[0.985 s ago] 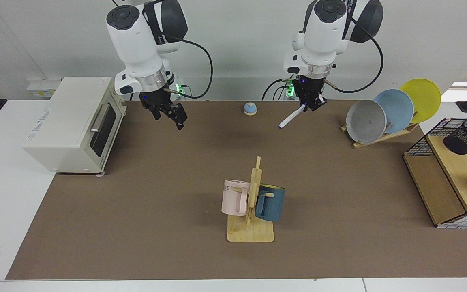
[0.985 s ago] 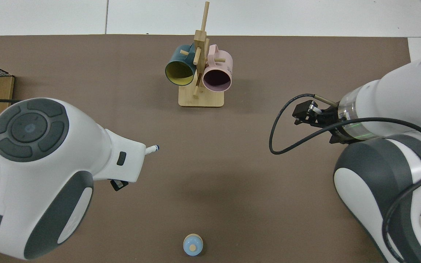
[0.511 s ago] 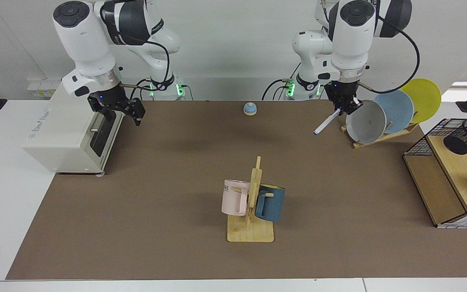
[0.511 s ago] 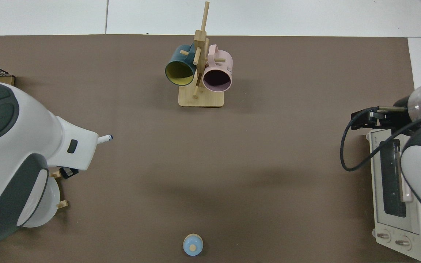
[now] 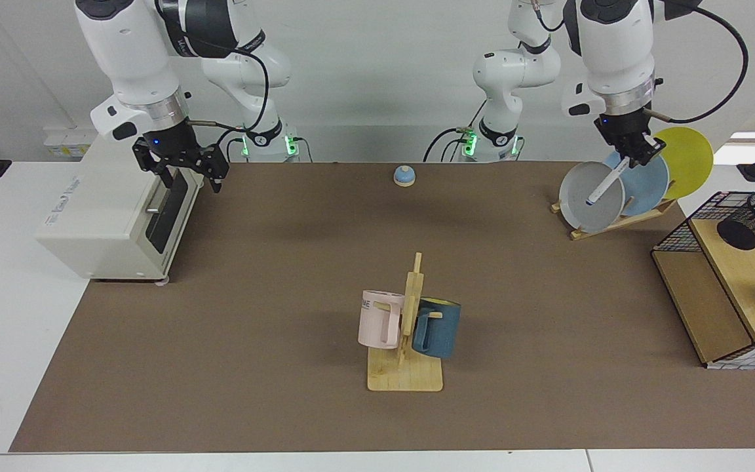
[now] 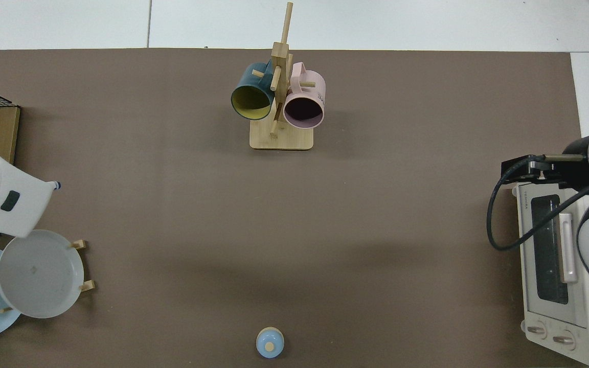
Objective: Put markers into pen holder
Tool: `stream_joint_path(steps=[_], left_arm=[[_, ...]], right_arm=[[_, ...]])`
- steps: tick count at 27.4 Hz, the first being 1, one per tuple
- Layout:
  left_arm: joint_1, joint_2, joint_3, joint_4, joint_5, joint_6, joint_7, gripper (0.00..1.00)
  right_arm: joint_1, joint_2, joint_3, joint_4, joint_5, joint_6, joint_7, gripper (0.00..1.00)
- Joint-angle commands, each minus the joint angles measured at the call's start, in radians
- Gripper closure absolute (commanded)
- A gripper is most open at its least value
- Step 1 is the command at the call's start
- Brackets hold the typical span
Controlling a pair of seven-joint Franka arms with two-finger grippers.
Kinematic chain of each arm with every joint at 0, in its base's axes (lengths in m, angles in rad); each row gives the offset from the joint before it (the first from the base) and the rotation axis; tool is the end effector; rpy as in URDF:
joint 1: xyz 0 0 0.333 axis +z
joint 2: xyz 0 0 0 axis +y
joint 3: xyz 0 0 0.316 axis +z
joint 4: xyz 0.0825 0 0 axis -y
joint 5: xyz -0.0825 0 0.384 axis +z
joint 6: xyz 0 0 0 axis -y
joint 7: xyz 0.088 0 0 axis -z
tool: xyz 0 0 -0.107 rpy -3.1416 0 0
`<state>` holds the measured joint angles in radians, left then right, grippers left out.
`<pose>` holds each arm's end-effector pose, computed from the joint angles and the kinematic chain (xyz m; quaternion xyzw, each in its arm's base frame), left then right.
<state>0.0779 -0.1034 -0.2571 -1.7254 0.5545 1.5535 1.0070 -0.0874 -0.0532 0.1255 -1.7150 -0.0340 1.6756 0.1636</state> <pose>0.5200 -0.0431 0.6217 -0.7917 0.5385 0.1470 0.2481 0.5447 0.0191 0.5943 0.9979 -0.0611 0.0087 0.0195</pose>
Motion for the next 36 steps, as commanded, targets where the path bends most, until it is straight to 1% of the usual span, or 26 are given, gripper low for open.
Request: stream_joint_path(steps=[1,3,7,12,20,25,28,32,34,36], left_arm=[[0.026,0.025,-0.010,0.049,0.090,0.000,0.084,1.00],[0.037,0.034,-0.008,0.059,0.119,0.005,0.105,1.00],[0.088,0.041,-0.008,0.063,0.146,0.048,0.172,1.00],[0.134,0.044,-0.010,0.066,0.177,0.094,0.243,1.00],[0.143,0.044,-0.010,0.066,0.307,0.158,0.308,1.00],[0.168,0.047,-0.008,0.067,0.337,0.189,0.337,1.00],[0.189,0.047,-0.008,0.067,0.354,0.233,0.377,1.00],[0.227,0.048,-0.010,0.063,0.403,0.327,0.444,1.00],[0.229,0.056,-0.008,0.066,0.418,0.355,0.464,1.00],[0.217,0.064,0.024,0.066,0.438,0.373,0.479,1.00]], right_arm=[[-0.009,-0.020,0.017,-0.002,-0.001,-0.008,-0.021,0.00],[-0.006,-0.020,0.025,-0.002,-0.001,-0.008,-0.019,0.00],[0.001,-0.020,0.026,-0.002,-0.001,-0.007,-0.019,0.00],[0.000,-0.019,0.026,-0.002,-0.001,-0.007,-0.021,0.00],[0.002,-0.019,0.026,-0.002,-0.001,-0.007,-0.019,0.00],[0.002,-0.019,0.026,-0.002,-0.001,-0.007,-0.021,0.00],[0.002,-0.020,0.026,-0.002,-0.001,-0.007,-0.019,0.00],[0.002,-0.020,0.026,-0.002,-0.001,-0.007,-0.021,0.00],[0.002,-0.019,0.026,-0.002,-0.001,-0.007,-0.019,0.00],[0.002,-0.020,0.026,-0.002,-0.001,-0.007,-0.021,0.00]])
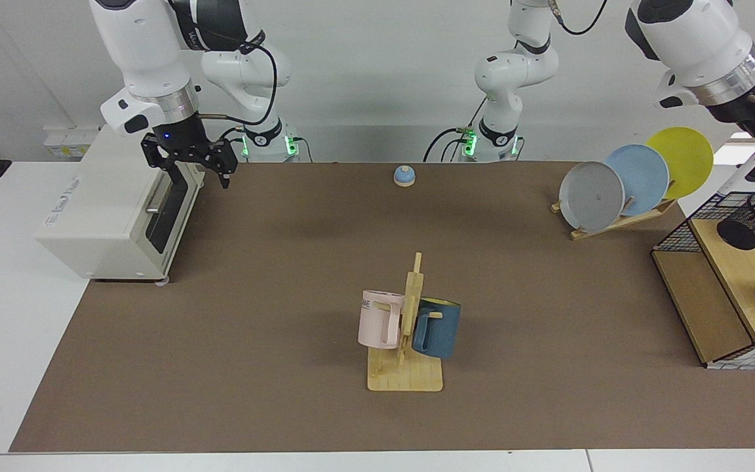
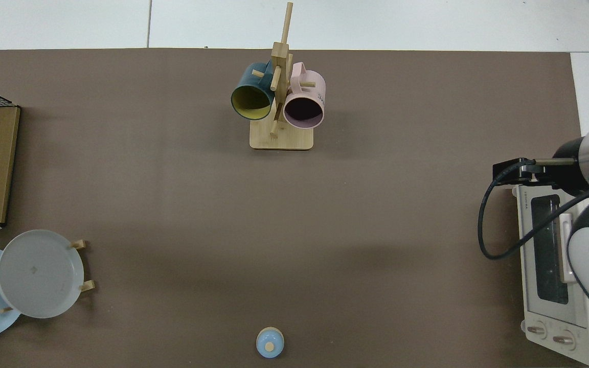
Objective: Put markers into pen holder
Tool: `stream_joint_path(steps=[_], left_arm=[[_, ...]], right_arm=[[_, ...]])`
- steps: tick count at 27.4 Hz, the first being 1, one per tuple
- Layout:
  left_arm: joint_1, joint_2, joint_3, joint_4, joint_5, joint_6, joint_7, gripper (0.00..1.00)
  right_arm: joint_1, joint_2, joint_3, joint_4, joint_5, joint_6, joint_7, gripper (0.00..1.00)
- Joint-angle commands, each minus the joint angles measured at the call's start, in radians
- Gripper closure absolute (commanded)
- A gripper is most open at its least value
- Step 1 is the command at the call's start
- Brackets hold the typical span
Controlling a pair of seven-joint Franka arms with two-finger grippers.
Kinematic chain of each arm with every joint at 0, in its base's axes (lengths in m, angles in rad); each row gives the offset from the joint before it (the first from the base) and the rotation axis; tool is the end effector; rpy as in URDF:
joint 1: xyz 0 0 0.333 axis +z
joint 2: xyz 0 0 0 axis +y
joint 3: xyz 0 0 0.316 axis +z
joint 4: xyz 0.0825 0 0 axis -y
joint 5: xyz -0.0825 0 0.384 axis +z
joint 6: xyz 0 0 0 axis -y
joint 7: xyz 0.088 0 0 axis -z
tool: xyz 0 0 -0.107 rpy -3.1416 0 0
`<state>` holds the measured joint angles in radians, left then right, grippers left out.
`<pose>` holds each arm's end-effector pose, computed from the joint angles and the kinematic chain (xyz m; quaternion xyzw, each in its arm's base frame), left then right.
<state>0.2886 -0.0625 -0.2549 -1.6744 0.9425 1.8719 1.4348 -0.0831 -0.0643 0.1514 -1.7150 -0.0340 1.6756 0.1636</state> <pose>0.5619 0.0755 0.6705 -0.6222 0.6273 0.2198 0.4135 0.5410 0.0361 0.6001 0.9986 -0.0461 0.0145 0.0202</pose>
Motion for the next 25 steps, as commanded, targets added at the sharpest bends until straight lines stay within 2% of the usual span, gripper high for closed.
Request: stream_joint_path(steps=[1,6,15,25], left_arm=[[-0.002,0.026,0.051,0.013,0.053,0.068,0.059,1.00],[-0.023,0.039,0.170,0.013,0.041,0.222,0.157,1.00],[-0.062,0.067,0.325,0.012,0.038,0.363,0.291,1.00],[-0.066,0.078,0.376,-0.011,0.004,0.374,0.492,1.00]], right_arm=[[-0.003,-0.008,0.000,-0.002,-0.001,-0.007,-0.019,0.00],[-0.003,-0.009,0.000,-0.002,-0.001,-0.007,-0.019,0.00],[-0.003,-0.009,0.000,-0.002,-0.001,-0.007,-0.021,0.00],[-0.003,-0.009,0.000,-0.002,-0.001,-0.007,-0.021,0.00]])
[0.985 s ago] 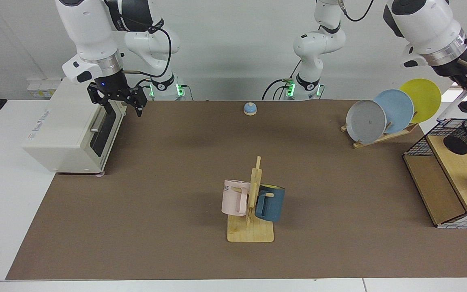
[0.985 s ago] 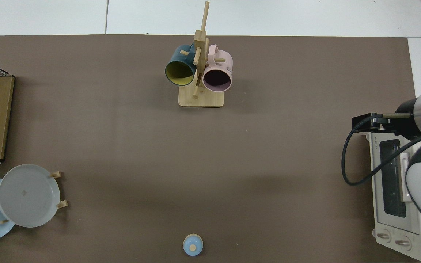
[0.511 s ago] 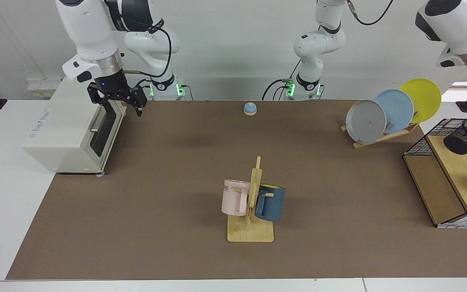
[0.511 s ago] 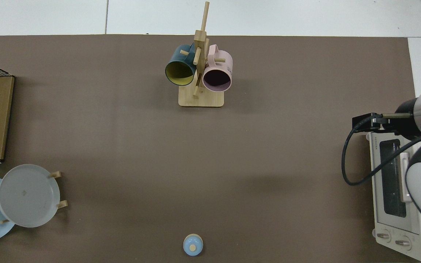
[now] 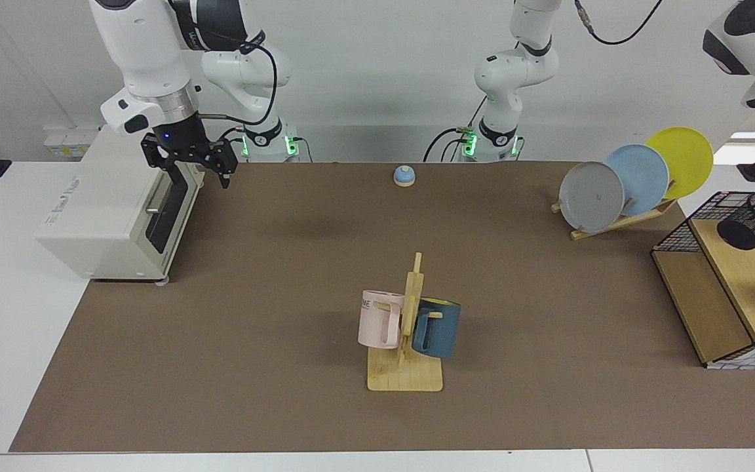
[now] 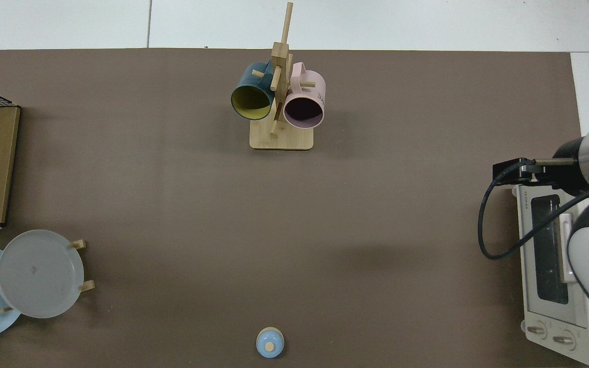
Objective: Put markers into pen holder
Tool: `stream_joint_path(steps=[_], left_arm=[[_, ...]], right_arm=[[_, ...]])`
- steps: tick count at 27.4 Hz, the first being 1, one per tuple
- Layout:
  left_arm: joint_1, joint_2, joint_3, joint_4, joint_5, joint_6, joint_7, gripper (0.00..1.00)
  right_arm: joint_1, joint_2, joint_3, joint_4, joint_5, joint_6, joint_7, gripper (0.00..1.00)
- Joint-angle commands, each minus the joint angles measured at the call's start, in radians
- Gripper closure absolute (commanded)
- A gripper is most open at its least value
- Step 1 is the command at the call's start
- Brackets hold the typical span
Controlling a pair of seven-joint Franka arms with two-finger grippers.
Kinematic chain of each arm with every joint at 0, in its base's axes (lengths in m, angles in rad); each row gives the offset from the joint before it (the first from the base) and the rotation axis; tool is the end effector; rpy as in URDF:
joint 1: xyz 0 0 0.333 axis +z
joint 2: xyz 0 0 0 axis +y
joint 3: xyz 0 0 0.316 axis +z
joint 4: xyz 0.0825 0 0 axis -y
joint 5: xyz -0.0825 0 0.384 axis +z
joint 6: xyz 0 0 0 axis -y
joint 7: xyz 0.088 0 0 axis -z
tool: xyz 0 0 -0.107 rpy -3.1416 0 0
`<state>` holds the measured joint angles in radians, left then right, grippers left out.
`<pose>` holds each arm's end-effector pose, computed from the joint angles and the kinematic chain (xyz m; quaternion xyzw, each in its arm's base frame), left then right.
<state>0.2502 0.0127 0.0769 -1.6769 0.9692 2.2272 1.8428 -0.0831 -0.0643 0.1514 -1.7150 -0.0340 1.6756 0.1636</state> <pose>0.5691 0.2198 0.6509 -0.4983 0.7142 0.2721 0.4093 0.5410 0.0361 0.6001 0.9986 -0.0461 0.0145 0.0202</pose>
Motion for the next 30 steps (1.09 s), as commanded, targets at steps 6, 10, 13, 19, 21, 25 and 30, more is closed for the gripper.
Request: stream_joint_path(steps=[6,10,13,19,21,25,30], left_arm=[[-0.028,0.003,0.064,-0.029,-0.052,0.034,0.122,1.00],[-0.028,0.013,0.109,-0.064,-0.067,0.132,0.119,1.00],[-0.028,0.024,0.132,-0.081,-0.075,0.184,0.115,1.00],[-0.029,0.052,0.173,-0.101,-0.076,0.250,0.107,1.00],[-0.038,0.050,0.176,-0.112,-0.076,0.247,0.107,1.00],[-0.040,0.049,0.187,-0.126,-0.076,0.247,0.102,1.00],[-0.042,0.041,0.187,-0.156,-0.076,0.249,0.066,1.00]], right_arm=[[-0.003,-0.008,0.000,-0.002,-0.001,-0.007,-0.019,0.00],[-0.003,-0.008,0.000,-0.002,-0.001,-0.007,-0.021,0.00],[-0.003,-0.009,0.000,-0.002,-0.001,-0.007,-0.021,0.00],[-0.003,-0.008,0.000,-0.002,-0.001,-0.007,-0.021,0.00],[-0.003,-0.008,0.000,-0.002,-0.001,-0.007,-0.021,0.00],[-0.003,-0.008,0.000,-0.002,-0.001,-0.007,-0.021,0.00],[-0.003,-0.008,0.000,-0.002,-0.001,-0.007,-0.021,0.00]])
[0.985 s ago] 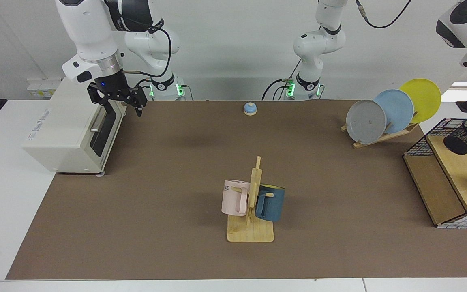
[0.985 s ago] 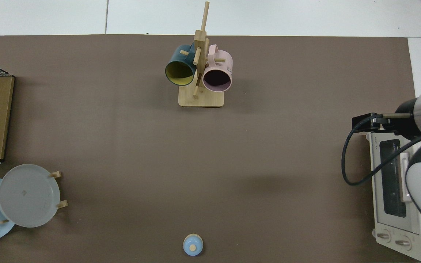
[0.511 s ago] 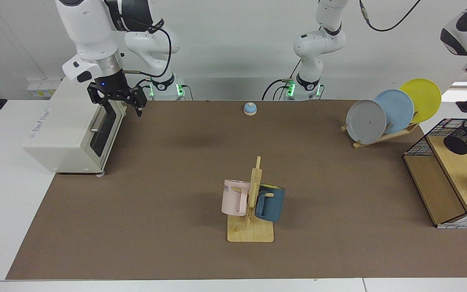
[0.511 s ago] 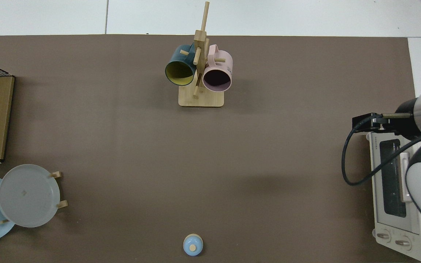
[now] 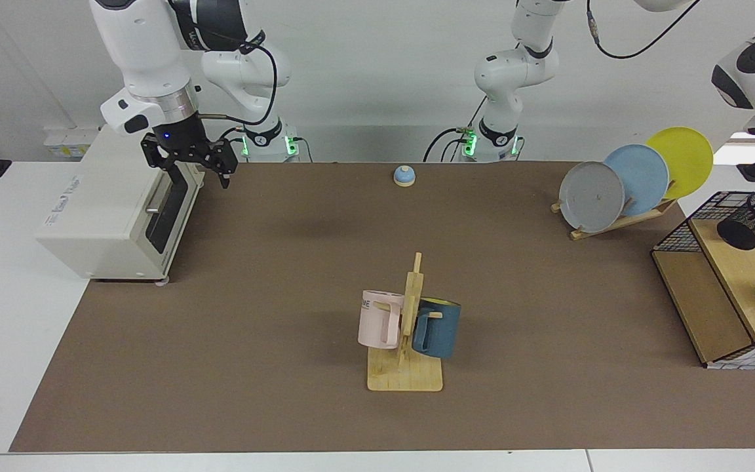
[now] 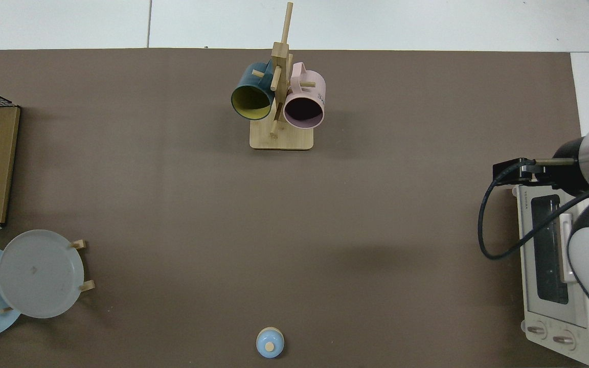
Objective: Put markers into pen holder
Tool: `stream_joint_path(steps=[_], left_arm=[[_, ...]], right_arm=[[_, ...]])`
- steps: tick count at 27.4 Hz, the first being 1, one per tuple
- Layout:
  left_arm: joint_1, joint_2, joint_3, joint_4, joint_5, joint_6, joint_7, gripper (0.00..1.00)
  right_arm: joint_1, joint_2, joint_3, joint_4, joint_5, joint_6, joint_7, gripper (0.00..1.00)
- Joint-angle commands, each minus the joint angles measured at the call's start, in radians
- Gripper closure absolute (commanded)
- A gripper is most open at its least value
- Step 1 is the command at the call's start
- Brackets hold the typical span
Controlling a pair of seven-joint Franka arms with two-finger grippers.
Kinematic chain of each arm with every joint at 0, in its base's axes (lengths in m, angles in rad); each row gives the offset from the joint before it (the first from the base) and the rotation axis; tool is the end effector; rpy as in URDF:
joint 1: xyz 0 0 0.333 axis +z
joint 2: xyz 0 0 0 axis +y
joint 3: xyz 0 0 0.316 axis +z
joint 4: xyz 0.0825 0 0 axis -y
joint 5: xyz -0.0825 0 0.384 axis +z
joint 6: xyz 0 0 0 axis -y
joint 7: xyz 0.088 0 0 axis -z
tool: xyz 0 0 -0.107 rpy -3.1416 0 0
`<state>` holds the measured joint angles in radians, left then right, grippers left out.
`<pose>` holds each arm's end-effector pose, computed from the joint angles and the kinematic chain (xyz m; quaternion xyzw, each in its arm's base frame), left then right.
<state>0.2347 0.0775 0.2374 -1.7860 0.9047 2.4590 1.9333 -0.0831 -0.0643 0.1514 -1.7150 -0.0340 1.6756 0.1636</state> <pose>0.5639 0.2819 0.5717 -0.4737 0.7543 0.2517 0.3786 0.5410 0.0361 0.6001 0.9986 -0.0461 0.0145 0.0202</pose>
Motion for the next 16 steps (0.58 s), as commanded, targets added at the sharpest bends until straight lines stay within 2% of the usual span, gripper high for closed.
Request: stream_joint_path(steps=[1,5,6,8,16], left_arm=[[-0.026,-0.024,0.028,-0.049,-0.012,0.018,-0.025,1.00],[-0.035,-0.021,0.033,-0.043,-0.012,0.012,-0.014,1.00],[-0.037,-0.018,0.034,-0.038,-0.012,0.009,-0.013,0.83],[-0.040,-0.015,0.036,-0.035,-0.012,0.009,-0.013,0.00],[-0.048,-0.013,0.039,-0.024,-0.012,-0.002,-0.022,0.00]], right_arm=[[-0.003,-0.008,0.000,-0.002,-0.001,-0.007,-0.021,0.00],[-0.003,-0.008,0.000,-0.002,-0.001,-0.007,-0.021,0.00],[-0.003,-0.008,0.000,-0.002,-0.001,-0.007,-0.021,0.00],[-0.003,-0.008,0.000,-0.002,-0.001,-0.007,-0.021,0.00],[-0.003,-0.008,0.000,-0.002,-0.001,-0.007,-0.021,0.00]])
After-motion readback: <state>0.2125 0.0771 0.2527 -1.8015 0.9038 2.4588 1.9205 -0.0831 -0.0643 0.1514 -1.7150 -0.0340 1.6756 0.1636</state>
